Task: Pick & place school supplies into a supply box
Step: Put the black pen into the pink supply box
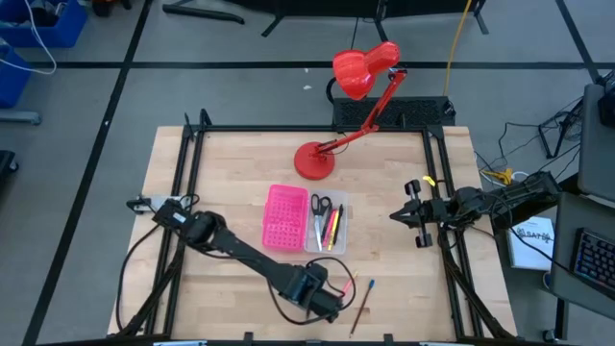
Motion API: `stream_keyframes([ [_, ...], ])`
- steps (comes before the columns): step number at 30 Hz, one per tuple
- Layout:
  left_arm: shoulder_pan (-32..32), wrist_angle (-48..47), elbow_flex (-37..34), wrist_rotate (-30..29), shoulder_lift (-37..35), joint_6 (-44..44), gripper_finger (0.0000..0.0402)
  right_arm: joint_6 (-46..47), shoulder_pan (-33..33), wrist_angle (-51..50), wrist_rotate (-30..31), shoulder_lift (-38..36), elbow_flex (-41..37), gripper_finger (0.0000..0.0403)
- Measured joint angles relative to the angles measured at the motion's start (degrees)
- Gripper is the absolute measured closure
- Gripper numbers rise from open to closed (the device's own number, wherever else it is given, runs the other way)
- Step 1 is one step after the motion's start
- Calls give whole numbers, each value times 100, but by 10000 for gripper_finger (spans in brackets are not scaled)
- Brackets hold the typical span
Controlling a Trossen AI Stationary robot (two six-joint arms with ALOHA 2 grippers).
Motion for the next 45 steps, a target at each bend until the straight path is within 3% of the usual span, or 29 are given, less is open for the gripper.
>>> stream_keyframes([
  [9, -17, 144, -325, 28, -4, 124, 147, 16, 1, -50, 6, 0, 0, 403],
  [24, 189, 1030, -1489, 936, -74, -172, 147, 3, 1, -60, 11, 0, 0, 403],
  [29, 289, 1355, -1741, 973, -95, -39, 147, -1, 1, -57, 13, 0, -1, 403],
  [36, 180, 1571, -1749, 711, -94, -2, 148, -1, 0, -57, 13, 0, 0, 403],
  [45, -257, 1629, -1751, -698, -86, -565, 199, 1, 2, -143, 13, 0, 0, 403],
])
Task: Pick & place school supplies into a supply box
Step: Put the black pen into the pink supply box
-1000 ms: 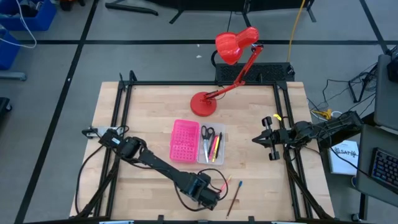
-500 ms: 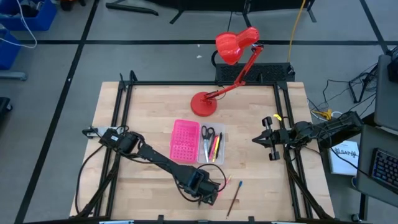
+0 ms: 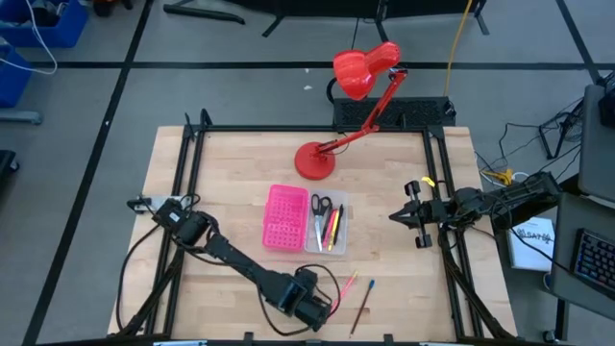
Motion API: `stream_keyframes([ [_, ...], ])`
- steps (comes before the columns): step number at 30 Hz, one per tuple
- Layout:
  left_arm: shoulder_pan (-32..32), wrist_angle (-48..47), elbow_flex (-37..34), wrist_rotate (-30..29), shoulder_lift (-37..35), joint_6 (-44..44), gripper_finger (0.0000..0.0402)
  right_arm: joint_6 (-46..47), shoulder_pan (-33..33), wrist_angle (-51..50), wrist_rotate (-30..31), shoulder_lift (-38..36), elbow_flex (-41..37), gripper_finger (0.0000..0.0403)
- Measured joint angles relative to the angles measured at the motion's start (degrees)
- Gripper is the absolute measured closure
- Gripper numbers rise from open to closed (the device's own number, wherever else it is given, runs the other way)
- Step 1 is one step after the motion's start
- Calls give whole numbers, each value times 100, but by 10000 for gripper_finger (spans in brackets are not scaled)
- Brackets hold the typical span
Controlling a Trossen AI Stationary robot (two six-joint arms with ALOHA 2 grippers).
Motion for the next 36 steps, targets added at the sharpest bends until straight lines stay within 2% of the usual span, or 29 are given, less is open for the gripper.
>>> stream_keyframes([
  [6, -46, -26, 24, -36, 127, -190, 210, 15, -1, -2, 0, 0, 0, 403],
  [12, 17, 13, 24, -43, 128, 196, 209, 17, -2, -37, 2, 29, 0, 403],
  [17, 37, 77, -19, -73, -66, 1067, 208, 17, -2, -78, 2, 37, 0, 403],
  [23, 65, 59, -83, -355, -602, 1882, 208, 20, 0, -182, 2, 38, 0, 403],
  [28, 92, 246, -29, -344, -1102, 2656, 208, 18, -2, -194, 2, 38, 0, 403],
  [30, 120, 163, -47, -312, -1151, 3141, 208, 17, -2, -198, 2, 38, 0, 403],
  [36, 184, 99, -33, -195, -1177, 6609, 212, -3, 0, -208, 2, 38, 0, 403],
])
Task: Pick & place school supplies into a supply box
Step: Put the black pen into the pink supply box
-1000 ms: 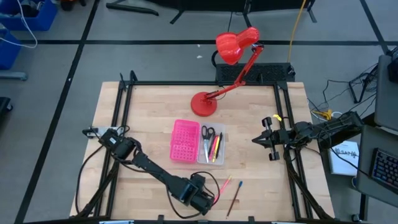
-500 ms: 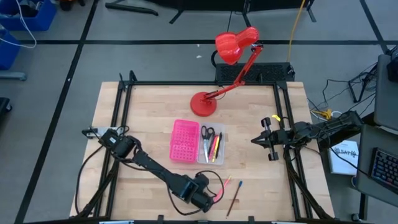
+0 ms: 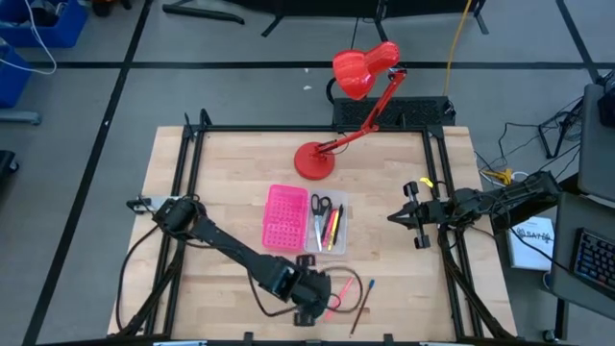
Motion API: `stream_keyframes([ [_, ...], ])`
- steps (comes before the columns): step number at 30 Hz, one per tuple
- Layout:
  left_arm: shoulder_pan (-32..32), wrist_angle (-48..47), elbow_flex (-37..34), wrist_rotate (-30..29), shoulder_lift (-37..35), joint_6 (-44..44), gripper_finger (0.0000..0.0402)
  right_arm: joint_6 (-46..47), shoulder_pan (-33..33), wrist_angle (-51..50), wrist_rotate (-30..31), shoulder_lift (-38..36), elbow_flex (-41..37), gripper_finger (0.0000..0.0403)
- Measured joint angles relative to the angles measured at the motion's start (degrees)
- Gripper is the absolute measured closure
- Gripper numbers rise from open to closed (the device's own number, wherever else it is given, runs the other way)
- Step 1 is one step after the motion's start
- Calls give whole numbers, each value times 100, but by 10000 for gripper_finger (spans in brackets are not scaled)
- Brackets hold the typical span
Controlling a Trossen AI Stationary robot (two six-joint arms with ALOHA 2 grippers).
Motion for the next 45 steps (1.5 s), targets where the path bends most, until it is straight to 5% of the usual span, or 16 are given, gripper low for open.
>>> stream_keyframes([
  [17, -82, -69, 7, 532, 96, 7572, 274, 139, -1, -519, 0, -2, 0, 403],
  [45, 349, -315, 13, 1124, 508, 9619, 298, 844, -2, -9, -2, 2, 0, 403],
])
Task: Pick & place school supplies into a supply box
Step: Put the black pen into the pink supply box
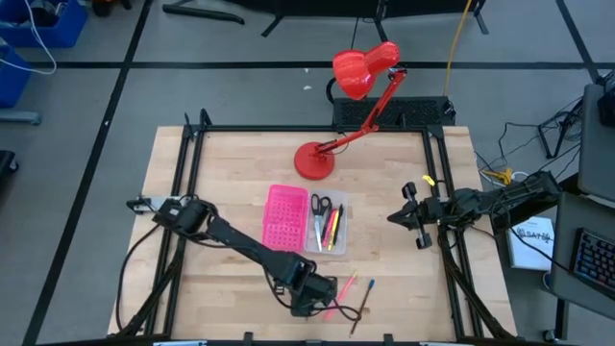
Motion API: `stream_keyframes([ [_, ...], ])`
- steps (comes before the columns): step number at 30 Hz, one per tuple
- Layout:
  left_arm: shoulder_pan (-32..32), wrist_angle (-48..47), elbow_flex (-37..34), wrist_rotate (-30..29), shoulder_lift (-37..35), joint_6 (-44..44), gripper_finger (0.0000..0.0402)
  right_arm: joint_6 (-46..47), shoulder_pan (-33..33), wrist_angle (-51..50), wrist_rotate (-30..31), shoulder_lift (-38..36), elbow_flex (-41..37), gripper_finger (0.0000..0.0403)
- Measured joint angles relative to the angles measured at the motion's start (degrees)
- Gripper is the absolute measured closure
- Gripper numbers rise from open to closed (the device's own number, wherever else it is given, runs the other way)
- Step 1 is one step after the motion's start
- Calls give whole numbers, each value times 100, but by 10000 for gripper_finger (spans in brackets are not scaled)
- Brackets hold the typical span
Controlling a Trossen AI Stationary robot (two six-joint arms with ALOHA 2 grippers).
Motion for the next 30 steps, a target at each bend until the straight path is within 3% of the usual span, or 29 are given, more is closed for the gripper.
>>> stream_keyframes([
  [11, -118, 364, 0, 66, 197, 113, 206, 36, 0, -28, 18, 185, -1, 403],
  [15, -118, 372, 0, 387, 202, 219, 196, 101, 2, -33, 22, 267, -1, 403],
  [23, -109, 253, 44, 538, 613, 146, 238, 127, 0, -36, 23, 375, 1, 403],
  [26, -72, 223, 46, 483, 684, -137, 269, 146, 2, -53, 24, 410, 0, 403],
  [30, 75, 34, 42, 879, 696, -790, 325, 104, 1, -47, 24, 452, -1, 403],
])
